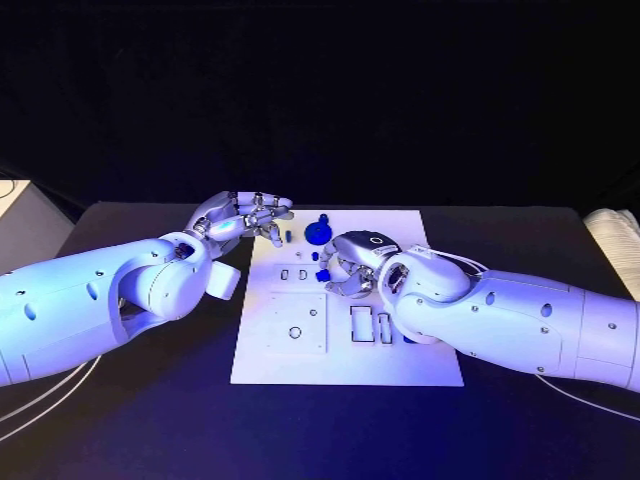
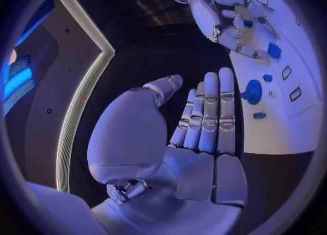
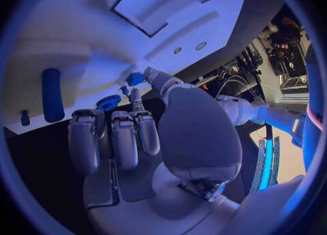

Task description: Assemble the parts on the task board

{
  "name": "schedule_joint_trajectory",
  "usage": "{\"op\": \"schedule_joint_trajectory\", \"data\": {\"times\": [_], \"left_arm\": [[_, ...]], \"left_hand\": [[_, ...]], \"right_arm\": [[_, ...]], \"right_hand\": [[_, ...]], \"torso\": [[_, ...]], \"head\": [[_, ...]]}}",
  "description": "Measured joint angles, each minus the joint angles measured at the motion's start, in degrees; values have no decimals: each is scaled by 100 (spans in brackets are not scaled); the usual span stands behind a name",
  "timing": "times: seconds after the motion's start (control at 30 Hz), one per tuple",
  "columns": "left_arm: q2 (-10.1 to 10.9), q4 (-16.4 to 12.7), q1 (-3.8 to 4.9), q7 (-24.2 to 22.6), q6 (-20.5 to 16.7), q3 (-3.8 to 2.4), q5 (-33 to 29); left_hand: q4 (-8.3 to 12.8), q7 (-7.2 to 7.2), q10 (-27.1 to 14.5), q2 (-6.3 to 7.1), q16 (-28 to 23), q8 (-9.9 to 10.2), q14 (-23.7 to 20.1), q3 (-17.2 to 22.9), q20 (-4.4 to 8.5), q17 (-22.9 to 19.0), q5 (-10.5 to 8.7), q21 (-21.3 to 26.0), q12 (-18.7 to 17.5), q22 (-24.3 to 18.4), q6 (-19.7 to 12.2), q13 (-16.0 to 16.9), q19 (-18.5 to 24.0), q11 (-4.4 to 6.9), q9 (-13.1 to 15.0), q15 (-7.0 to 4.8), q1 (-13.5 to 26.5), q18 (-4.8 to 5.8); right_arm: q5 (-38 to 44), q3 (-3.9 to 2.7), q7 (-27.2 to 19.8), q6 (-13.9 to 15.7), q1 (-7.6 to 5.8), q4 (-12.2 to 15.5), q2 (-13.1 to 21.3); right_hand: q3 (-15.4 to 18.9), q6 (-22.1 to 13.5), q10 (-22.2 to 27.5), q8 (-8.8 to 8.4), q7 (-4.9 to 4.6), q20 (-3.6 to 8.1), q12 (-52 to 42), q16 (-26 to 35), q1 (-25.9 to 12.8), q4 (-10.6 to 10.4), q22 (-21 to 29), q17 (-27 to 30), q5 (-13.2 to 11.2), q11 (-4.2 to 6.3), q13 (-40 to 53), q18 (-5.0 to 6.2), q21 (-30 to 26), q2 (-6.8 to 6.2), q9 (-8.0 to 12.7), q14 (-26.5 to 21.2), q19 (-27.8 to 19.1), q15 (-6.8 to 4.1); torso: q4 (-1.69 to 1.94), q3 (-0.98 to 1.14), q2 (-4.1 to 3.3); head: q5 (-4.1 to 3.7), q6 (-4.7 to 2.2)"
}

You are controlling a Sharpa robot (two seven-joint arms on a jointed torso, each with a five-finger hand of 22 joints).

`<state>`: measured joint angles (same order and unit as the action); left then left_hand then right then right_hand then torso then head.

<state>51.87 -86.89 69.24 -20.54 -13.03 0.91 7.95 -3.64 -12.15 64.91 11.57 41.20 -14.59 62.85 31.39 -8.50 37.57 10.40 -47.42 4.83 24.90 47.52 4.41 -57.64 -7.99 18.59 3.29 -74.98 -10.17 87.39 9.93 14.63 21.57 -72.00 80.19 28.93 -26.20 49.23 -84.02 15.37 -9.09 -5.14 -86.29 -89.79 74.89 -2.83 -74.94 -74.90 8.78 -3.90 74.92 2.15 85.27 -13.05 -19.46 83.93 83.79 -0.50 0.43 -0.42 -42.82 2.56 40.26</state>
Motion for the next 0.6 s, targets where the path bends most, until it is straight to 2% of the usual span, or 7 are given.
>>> {"op": "schedule_joint_trajectory", "data": {"times": [0.23,0.6], "left_arm": [[-1,0,0,1,2,1,0],[-1,6,0,4,4,2,0]], "left_hand": [[0,0,0,0,0,0,0,0,0,0,0,0,0,0,0,0,0,0,0,0,0,0],[0,0,0,0,0,0,0,0,0,0,0,0,0,0,0,0,0,0,-1,0,0,0]], "right_arm": [[39,0,15,-66,-1,-177,-86],[48,0,20,-66,-1,-235,-139]], "right_hand": [[-22,1,0,-14,1,0,0,0,25,22,1,0,0,0,0,0,0,26,5,0,0,0],[-56,1,0,-14,1,0,0,0,45,21,1,0,0,0,0,0,0,45,11,0,0,0]], "torso": [[7,0,1],[7,0,3]], "head": [[-9,14],[-6,20]]}}
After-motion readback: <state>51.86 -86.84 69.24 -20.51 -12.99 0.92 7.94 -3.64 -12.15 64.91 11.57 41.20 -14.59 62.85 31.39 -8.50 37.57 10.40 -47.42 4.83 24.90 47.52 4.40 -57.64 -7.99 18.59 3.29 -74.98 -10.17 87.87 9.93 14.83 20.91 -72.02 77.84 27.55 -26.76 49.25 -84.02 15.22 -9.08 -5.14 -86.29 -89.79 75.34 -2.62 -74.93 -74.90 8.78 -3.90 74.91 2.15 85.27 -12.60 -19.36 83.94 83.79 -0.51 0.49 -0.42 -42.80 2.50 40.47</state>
